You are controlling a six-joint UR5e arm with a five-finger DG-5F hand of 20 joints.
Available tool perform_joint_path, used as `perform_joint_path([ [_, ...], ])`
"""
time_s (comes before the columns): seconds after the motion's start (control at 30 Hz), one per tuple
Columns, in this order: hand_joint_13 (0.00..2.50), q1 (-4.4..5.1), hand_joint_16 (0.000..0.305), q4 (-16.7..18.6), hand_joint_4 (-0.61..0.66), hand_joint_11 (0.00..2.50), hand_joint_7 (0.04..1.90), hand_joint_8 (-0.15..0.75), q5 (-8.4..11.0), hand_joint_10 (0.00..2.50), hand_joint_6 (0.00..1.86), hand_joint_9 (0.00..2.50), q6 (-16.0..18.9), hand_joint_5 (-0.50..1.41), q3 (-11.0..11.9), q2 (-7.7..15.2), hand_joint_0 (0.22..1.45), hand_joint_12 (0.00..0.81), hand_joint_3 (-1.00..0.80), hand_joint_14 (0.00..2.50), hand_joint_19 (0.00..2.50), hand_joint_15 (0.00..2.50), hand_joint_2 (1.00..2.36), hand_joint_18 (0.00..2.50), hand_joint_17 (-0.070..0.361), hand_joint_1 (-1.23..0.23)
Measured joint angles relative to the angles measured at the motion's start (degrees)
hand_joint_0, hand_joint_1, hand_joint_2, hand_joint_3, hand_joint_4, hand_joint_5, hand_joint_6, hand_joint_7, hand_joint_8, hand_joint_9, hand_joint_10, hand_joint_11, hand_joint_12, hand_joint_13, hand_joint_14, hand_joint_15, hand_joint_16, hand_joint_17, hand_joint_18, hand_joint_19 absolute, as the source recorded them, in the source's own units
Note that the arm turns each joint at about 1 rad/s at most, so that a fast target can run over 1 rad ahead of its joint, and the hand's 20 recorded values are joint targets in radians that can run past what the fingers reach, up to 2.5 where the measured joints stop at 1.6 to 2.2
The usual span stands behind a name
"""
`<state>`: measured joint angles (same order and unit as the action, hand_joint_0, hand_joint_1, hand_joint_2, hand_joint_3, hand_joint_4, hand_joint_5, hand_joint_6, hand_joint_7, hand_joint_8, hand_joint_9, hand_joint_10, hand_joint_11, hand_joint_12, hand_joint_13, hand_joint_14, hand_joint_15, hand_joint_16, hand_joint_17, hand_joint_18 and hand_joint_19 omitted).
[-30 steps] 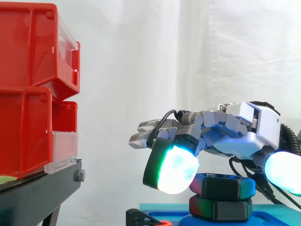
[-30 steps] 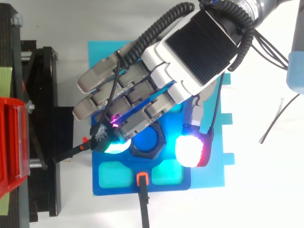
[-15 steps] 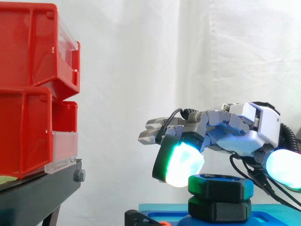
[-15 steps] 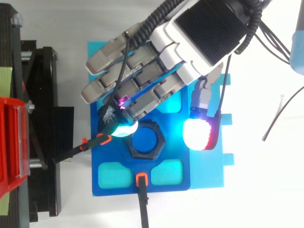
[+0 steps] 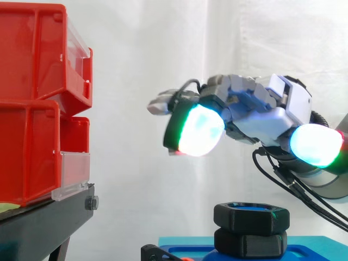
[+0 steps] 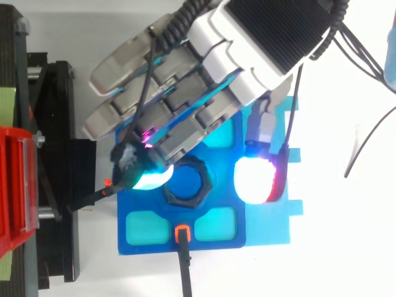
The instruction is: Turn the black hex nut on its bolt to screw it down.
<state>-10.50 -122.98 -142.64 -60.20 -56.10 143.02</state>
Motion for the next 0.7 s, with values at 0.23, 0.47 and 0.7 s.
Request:
perform_joint_path([
  [0.23, 0.40, 2.32, 0.019, -0.4, 0.15, 0.35, 1.10, 0.214, 4.05, 0.01, 0.54, 0.67, -3.0, -0.15, -0.2, 0.1, 0.37, 0.139, -0.50, 0.00, 0.39, 0.14, 1.00, 0.00, 0.042, -0.52],
  [0.47, 0.40, 4.11, 0.019, -0.3, 0.16, 0.34, 1.09, 0.215, 7.95, 0.01, 0.54, 0.66, -5.6, -0.16, -0.8, 2.1, 0.36, 0.141, -0.50, 0.00, 0.39, 0.14, 1.00, 0.00, 0.044, -0.50],
  [0.7, 0.39, 4.61, 0.019, -1.5, 0.17, 0.34, 1.12, 0.219, 7.32, 0.01, 0.53, 0.66, -5.4, -0.15, -1.2, 2.4, 0.36, 0.141, -0.50, 0.01, 0.40, 0.15, 1.00, 0.00, 0.043, -0.37],
])
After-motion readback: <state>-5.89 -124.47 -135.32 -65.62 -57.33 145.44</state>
